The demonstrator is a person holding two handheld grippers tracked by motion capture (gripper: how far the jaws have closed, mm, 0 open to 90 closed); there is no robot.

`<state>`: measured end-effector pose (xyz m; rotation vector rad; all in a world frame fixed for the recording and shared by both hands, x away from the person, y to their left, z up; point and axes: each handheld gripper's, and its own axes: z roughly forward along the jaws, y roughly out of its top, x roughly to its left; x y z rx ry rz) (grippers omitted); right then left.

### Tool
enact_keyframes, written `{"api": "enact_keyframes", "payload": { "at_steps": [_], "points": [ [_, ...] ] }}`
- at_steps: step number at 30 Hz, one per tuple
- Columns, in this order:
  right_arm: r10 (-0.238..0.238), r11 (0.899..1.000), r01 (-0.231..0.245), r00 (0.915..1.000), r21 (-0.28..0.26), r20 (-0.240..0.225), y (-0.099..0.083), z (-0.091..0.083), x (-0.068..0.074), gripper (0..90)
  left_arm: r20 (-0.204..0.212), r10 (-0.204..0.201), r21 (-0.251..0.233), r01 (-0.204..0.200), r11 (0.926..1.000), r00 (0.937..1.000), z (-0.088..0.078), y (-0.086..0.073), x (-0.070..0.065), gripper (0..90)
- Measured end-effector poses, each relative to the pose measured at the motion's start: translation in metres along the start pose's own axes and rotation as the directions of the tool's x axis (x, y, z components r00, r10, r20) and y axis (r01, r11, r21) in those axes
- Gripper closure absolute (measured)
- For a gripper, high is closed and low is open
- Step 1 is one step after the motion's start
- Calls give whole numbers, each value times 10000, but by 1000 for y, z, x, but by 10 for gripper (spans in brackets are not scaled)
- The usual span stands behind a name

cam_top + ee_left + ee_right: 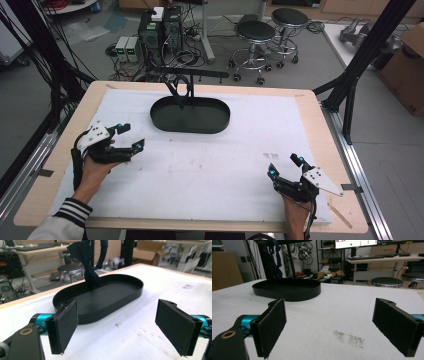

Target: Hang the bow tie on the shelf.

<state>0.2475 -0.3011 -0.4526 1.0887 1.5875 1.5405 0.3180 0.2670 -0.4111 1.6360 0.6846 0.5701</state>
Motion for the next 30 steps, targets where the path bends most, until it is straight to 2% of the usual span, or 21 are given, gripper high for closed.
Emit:
{"api": "enact_keyframes", "payload": {
  "at_steps": [5,10,11,13,15,19,23,30],
  "points": [
    [24,10000,-24,10000,-28,13,0,-1,0,109,158,-76,-623,86,9980,9998,-21,-24,-9,186],
    [-19,10000,19,10000,-36,29,0,0,0,108,-112,-225,-1132,211,9933,9997,-36,-45,-13,184],
    [-8,10000,8,10000,-19,22,0,0,0,109,-203,-267,-1252,240,9918,9994,-39,-48,-13,184],
    [-37,10000,37,10000,-20,15,0,-1,1,109,-333,-373,-1754,309,9840,9987,-43,-50,-13,187],
    [-50,10000,50,10000,-22,22,0,-1,1,108,-328,-352,-1835,286,9826,9988,-44,-51,-14,187],
    [-75,10000,75,10000,-47,34,0,-1,1,109,-345,-76,-1722,15,9851,9994,-43,-51,-16,190],
    [-133,9999,133,9999,-83,44,0,-1,1,109,-279,-203,-1751,151,9844,9994,-43,-51,-15,187],
    [-162,9998,162,9999,-98,28,-1,-1,2,109,-335,-118,-1753,58,9845,9994,-43,-51,-16,188]
  ]
}}
